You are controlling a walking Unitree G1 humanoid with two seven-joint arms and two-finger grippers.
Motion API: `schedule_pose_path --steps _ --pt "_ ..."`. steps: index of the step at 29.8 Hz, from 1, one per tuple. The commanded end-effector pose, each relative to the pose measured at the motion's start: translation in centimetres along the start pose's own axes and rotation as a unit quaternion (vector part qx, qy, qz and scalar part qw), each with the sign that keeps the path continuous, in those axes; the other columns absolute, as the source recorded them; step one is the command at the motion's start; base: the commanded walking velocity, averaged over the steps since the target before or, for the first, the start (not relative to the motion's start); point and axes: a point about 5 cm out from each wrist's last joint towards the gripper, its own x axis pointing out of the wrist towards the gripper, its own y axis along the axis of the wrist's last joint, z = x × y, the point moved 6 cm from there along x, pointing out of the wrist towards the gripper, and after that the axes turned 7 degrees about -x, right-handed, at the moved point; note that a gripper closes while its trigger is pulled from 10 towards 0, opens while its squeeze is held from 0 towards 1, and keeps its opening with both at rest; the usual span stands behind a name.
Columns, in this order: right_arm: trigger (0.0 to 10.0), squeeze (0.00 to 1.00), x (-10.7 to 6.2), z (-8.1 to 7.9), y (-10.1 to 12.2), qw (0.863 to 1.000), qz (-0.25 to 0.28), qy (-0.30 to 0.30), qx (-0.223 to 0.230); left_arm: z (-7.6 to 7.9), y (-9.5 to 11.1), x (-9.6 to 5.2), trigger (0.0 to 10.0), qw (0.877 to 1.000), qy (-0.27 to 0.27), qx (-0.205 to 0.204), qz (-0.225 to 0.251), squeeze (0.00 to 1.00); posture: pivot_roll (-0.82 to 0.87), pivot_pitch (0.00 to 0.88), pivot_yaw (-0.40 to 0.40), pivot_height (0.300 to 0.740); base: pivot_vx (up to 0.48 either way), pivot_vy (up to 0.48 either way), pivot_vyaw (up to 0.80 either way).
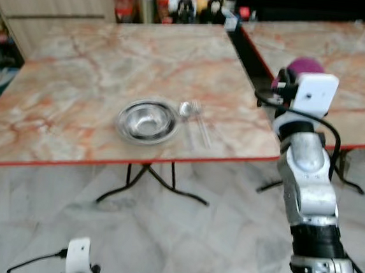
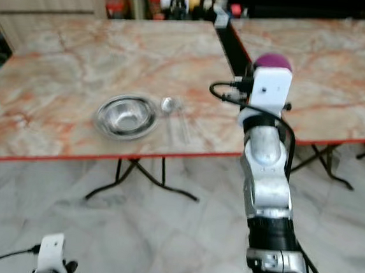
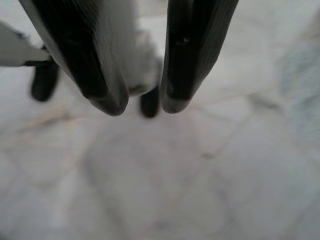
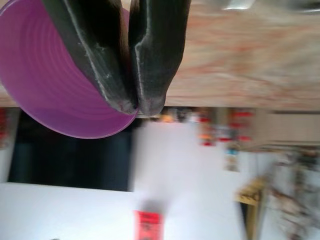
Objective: Setting the table
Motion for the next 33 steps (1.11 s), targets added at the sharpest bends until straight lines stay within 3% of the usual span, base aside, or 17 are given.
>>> schedule_pose_path --steps 1,15,33 --pt "10.0 0.00 0.21 0.27 0.88 1.000 0.014 0.000 -0.006 -0.32 -0.77 -0.10 10.0 1.000 0.003 0.007 -0.013 0.00 -0.11 0.097 0.026 0.740 0.000 0.480 0.00" --pt "10.0 0.00 0.24 0.09 0.88 1.000 0.014 0.003 -0.010 -0.33 -0.62 -0.08 10.0 1.000 0.004 0.007 -0.011 0.00 -0.11 0.101 0.026 0.740 0.000 0.458 0.00" --pt "10.0 0.00 0.20 -0.16 0.89 1.000 0.017 0.006 -0.011 -0.37 -0.35 -0.07 10.0 1.000 0.003 0.011 -0.006 0.00 -0.11 0.101 0.031 0.740 0.000 0.000 0.24"
